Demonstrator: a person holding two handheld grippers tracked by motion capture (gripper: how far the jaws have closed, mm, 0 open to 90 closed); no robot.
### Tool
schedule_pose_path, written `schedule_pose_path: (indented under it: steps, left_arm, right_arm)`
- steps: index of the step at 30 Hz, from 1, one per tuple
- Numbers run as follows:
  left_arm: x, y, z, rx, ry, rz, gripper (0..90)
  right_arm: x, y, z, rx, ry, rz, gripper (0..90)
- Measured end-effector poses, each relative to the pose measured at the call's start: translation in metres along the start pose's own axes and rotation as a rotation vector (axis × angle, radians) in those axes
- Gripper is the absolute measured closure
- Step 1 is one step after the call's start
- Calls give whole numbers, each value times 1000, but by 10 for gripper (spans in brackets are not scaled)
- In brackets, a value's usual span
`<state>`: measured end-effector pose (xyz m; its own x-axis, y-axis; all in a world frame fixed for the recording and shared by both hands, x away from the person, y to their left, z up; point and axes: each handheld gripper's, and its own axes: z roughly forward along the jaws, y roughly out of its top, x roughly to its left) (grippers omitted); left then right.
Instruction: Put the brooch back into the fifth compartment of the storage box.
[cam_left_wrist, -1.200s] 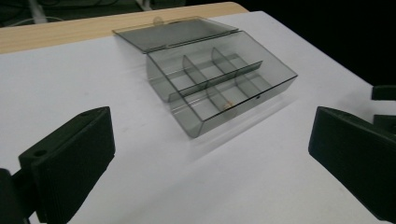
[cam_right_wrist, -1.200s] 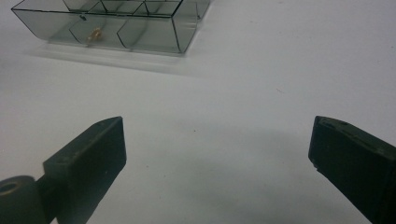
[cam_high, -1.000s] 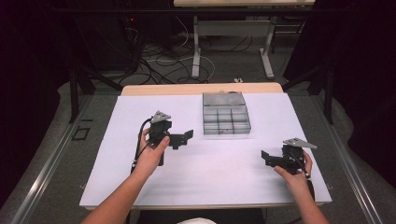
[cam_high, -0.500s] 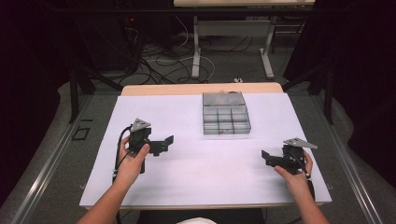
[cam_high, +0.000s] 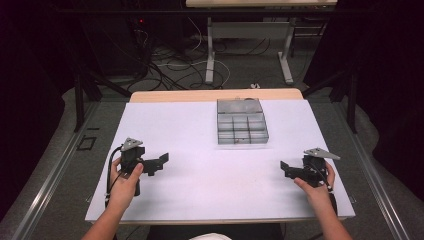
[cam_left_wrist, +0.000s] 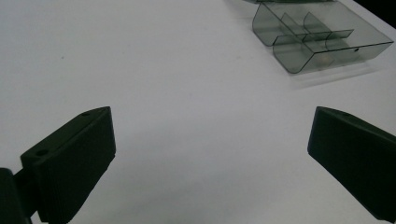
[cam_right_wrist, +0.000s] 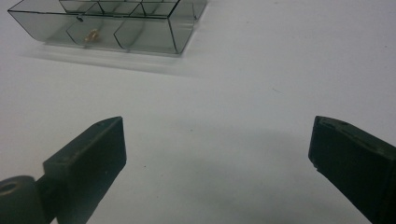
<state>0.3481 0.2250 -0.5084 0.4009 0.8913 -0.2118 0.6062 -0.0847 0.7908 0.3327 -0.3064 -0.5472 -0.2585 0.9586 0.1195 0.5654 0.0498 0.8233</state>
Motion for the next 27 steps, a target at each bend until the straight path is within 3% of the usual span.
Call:
schedule_pose_path:
  steps: [11,27]
  left_arm:
    - [21,-27,6,26,22,-84,12]
    - [32,-33,15,70,61,-66,17]
  right_arm:
    - [1,0,0,2,4,-9,38]
    - [2,1,0,5,15,-11,37]
